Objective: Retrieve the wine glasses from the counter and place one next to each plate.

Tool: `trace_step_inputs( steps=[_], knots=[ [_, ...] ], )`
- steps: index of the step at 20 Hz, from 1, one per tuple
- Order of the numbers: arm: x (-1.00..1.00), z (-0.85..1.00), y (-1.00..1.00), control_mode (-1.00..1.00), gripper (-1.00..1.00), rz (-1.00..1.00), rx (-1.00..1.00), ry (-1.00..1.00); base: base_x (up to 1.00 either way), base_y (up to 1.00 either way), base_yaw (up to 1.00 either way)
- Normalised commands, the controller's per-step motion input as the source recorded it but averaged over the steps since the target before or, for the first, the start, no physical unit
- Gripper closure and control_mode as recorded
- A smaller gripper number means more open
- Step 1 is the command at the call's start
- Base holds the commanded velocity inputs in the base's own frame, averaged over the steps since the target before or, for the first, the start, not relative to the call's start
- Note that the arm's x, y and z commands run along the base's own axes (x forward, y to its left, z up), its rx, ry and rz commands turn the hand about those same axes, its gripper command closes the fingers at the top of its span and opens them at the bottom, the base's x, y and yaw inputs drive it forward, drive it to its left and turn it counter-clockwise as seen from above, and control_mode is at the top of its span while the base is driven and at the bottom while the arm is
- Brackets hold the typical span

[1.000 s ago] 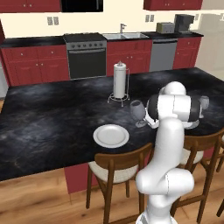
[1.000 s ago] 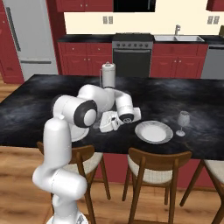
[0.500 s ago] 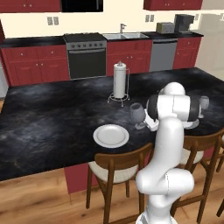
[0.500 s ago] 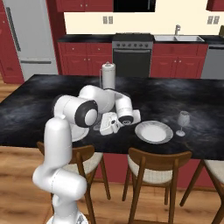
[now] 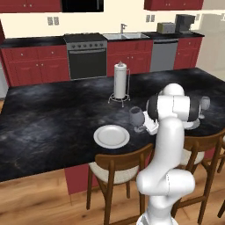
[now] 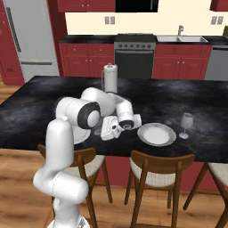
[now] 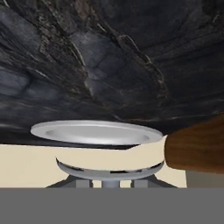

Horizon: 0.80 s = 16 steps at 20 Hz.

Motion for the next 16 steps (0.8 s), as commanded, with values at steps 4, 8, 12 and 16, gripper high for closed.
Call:
trace_step_inputs(
  steps=[4, 8, 12, 16],
  knots=[
    [0.11, -0.19, 0.06, -1.00, 1.00, 0.00, 0.00, -0.06, 0.00, 0.00, 0.00],
    [0.11, -0.23, 0.00, -1.00, 1.00, 0.00, 0.00, -0.04, 0.00, 0.00, 0.00],
    [0.18, -0.19, 0.00, -1.00, 1.00, 0.00, 0.00, -0.06, 0.00, 0.00, 0.00],
    [0.14, -0.26, 0.00, -1.00, 1.00, 0.00, 0.00, -0.04, 0.00, 0.00, 0.00]
  ],
)
